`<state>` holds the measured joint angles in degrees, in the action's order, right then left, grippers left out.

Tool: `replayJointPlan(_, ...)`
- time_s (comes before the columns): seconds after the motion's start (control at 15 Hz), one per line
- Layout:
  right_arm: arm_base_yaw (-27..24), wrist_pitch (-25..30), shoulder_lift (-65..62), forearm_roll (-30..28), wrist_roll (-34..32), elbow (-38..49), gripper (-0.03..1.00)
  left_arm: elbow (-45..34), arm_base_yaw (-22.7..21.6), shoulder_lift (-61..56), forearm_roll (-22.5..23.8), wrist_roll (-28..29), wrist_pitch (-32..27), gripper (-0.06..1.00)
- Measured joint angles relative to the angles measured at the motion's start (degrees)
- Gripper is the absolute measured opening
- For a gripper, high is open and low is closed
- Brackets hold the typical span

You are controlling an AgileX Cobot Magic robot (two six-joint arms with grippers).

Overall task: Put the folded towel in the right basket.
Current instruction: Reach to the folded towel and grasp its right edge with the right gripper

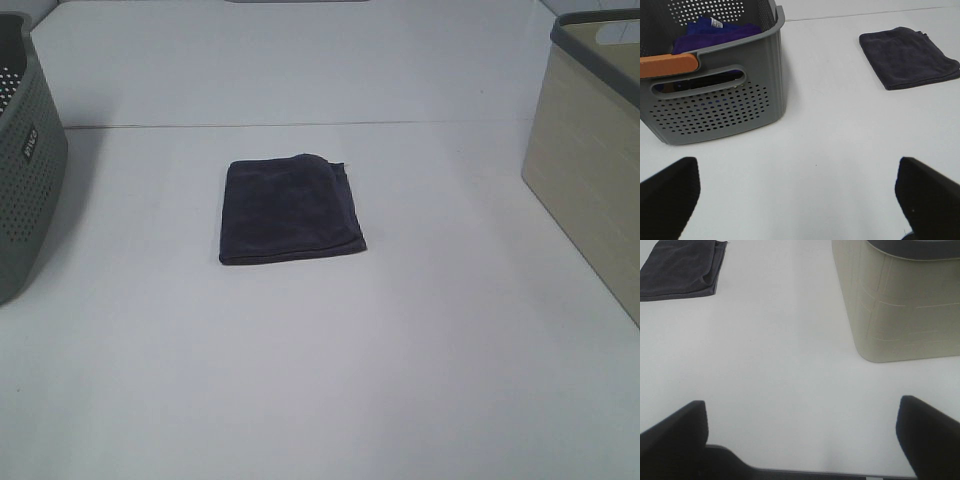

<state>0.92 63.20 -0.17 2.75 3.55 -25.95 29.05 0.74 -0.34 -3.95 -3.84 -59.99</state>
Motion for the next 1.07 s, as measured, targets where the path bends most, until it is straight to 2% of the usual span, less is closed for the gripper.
replayJointPlan(1.07,0.0,0.0,0.0,0.0,0.0,0.0,0.98,0.0,0.0,0.0,0.0,0.0,0.0,0.99)
